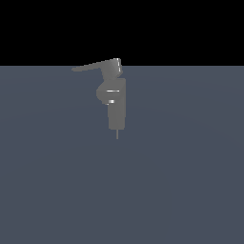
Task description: Turn on the faucet by rotating a designated handle.
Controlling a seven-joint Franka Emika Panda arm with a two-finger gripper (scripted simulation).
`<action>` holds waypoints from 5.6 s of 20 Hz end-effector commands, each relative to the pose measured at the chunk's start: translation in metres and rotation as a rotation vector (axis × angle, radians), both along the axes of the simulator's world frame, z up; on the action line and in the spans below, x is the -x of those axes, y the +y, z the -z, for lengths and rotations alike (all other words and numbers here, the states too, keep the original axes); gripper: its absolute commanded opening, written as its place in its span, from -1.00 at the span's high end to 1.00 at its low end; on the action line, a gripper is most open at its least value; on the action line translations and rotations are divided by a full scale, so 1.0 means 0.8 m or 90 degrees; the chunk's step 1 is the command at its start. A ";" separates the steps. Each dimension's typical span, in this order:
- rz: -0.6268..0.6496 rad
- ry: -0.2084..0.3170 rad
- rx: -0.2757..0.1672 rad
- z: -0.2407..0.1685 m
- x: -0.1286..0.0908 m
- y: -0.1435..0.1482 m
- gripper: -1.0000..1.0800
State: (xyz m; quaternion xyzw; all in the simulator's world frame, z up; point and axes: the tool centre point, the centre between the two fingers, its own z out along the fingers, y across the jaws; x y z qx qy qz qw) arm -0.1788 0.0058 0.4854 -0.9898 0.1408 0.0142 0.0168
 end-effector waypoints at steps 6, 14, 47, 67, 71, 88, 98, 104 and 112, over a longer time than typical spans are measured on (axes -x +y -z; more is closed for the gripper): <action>0.109 0.020 -0.007 0.009 -0.053 0.013 1.00; 0.225 0.043 -0.007 0.028 -0.110 0.030 1.00; 0.706 0.112 0.068 0.200 -0.309 0.130 1.00; 0.848 0.113 0.109 0.279 -0.348 0.168 1.00; 0.848 0.114 0.109 0.279 -0.348 0.168 1.00; 0.848 0.114 0.109 0.270 -0.299 0.173 1.00; 0.848 0.113 0.109 0.263 -0.266 0.175 1.00; 0.848 0.113 0.109 0.259 -0.245 0.177 1.00; 0.853 0.114 0.112 0.260 -0.229 0.174 1.00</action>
